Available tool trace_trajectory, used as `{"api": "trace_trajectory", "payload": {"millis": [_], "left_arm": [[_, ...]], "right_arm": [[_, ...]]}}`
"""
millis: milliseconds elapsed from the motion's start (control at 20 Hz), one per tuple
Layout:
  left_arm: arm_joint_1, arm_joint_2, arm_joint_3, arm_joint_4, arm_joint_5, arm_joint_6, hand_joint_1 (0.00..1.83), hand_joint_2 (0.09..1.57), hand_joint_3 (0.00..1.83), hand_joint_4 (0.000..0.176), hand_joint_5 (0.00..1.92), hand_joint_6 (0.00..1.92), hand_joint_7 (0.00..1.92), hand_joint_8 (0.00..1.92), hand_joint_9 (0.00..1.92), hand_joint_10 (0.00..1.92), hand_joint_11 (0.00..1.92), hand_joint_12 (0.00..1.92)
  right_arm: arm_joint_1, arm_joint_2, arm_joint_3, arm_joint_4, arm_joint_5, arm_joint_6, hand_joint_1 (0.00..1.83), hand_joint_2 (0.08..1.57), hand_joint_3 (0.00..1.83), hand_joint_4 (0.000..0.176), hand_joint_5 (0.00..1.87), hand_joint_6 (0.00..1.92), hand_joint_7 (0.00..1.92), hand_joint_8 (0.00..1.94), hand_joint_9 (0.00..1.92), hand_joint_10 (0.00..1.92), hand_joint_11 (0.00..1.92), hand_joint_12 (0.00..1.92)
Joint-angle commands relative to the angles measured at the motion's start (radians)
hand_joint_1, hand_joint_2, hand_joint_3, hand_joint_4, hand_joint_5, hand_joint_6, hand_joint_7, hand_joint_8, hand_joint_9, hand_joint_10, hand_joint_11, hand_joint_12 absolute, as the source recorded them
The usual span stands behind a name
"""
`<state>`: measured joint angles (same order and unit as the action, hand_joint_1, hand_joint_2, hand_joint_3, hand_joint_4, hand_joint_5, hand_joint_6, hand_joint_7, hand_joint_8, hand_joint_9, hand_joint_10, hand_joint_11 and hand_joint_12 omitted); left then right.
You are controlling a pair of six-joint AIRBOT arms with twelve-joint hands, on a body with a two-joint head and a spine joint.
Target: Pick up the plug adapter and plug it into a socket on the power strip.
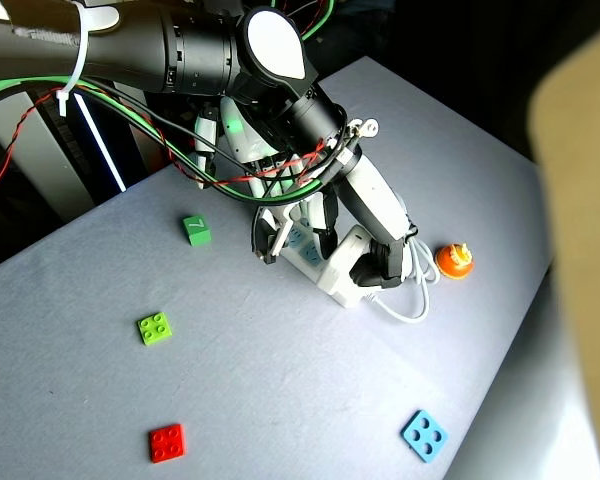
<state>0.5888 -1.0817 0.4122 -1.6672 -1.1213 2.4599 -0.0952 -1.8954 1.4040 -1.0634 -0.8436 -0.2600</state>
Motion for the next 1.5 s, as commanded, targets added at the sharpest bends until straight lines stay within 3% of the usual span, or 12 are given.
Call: {"api": "trace_trajectory", "payload": {"millis": [0,600,700,1000,1300,1350,1450], "left_arm": [[0.013,0.008,-0.001,-0.055,-0.038,0.003,0.0,1.21,0.0,0.0,0.11,0.0,0.11,0.0,0.08,0.0,0.0,0.19],[0.022,0.01,-0.002,-0.055,-0.038,0.0,0.0,1.19,0.0,0.0,0.12,0.0,0.13,0.0,0.09,0.0,0.0,0.26],[0.022,0.01,-0.002,-0.055,-0.038,-0.002,0.0,1.19,0.0,0.0,0.09,0.0,0.08,0.0,0.05,0.0,0.0,0.17],[0.023,0.01,-0.007,-0.055,-0.046,-0.007,0.0,1.2,0.0,0.0,0.12,0.0,0.12,0.0,0.09,0.0,0.0,0.27],[0.029,0.01,-0.009,-0.055,-0.046,-0.012,0.0,1.19,0.0,0.0,0.12,0.0,0.12,0.0,0.1,0.0,0.0,0.29],[0.029,0.01,-0.01,-0.055,-0.046,-0.013,0.0,1.2,0.0,0.0,0.09,0.0,0.09,0.0,0.06,0.0,0.0,0.23],[0.029,0.01,-0.01,-0.055,-0.046,-0.014,0.0,1.2,0.0,0.0,0.13,0.0,0.13,0.0,0.11,0.01,0.0,0.31]], "right_arm": [[-0.01,-0.009,-0.001,-0.028,0.056,0.015,1.22,1.17,0.0,0.0,0.88,0.98,0.91,1.3,0.73,1.29,0.65,1.64],[-0.067,-0.05,0.046,-0.028,0.086,0.033,1.23,1.16,0.0,0.0,0.88,0.97,0.93,1.29,0.77,1.28,0.71,1.59],[-0.07,-0.045,0.046,-0.028,0.083,0.032,1.23,1.16,0.0,0.0,0.88,0.96,0.91,1.32,0.75,1.31,0.67,1.62],[-0.035,0.007,0.003,-0.027,0.122,0.032,1.22,1.17,0.0,0.0,0.85,1.02,0.92,1.28,0.76,1.23,0.65,1.6],[-0.006,0.036,-0.018,-0.027,0.14,0.024,1.22,1.16,0.0,0.0,0.92,0.92,0.89,1.33,0.69,1.32,0.63,1.65],[-0.002,0.038,-0.019,-0.027,0.143,0.022,1.22,1.17,0.0,0.0,0.9,0.95,0.89,1.33,0.7,1.32,0.63,1.65],[0.004,0.04,-0.02,-0.027,0.144,0.019,1.22,1.18,0.0,0.0,0.85,1.03,0.89,1.32,0.71,1.29,0.62,1.65]]}}
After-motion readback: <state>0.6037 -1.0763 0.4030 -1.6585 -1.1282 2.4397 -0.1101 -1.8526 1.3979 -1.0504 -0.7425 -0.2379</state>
